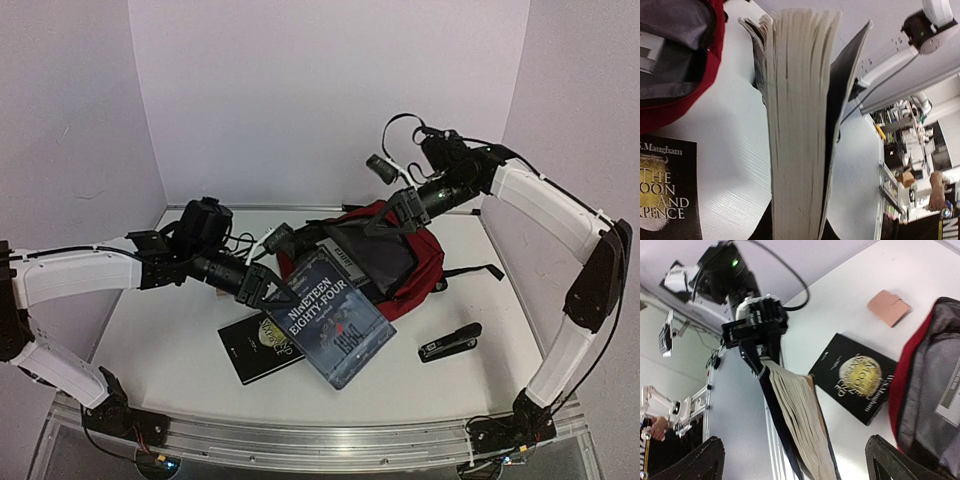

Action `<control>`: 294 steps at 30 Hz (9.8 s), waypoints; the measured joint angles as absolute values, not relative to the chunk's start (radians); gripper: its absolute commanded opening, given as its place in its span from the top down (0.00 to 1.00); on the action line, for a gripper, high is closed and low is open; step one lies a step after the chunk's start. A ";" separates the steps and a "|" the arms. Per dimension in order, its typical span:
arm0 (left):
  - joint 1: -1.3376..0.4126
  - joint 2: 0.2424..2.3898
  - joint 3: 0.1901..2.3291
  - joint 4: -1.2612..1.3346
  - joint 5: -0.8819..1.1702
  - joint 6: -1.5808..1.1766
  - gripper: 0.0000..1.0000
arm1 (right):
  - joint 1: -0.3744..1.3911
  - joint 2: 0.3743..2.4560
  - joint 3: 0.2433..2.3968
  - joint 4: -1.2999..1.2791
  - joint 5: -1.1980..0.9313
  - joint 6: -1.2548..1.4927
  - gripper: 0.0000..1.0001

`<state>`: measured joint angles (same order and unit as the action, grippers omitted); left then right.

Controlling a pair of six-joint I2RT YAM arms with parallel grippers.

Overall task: Pack the student bag
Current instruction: Pick up the book from the center of the board, then place the book in the student bag, then pick up the book from the center of the board.

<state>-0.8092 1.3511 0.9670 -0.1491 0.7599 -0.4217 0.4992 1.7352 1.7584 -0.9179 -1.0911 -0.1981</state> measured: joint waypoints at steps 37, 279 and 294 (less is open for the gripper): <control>-0.749 1.258 0.751 0.748 0.289 -1.001 0.92 | 0.541 1.691 1.532 -0.234 -1.123 0.517 0.90; -0.808 1.019 0.537 -0.244 -0.064 -1.335 0.00 | 0.465 2.157 1.962 -0.702 -0.255 -0.097 0.14; -0.876 0.965 0.429 -0.392 -0.110 -1.511 0.00 | 0.776 1.961 1.685 -0.681 -0.572 -0.005 0.19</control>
<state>-0.8761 0.9651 0.4291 -0.3923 -0.1097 -1.5111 0.7762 1.9609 1.6848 -0.6814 -0.5724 -0.0049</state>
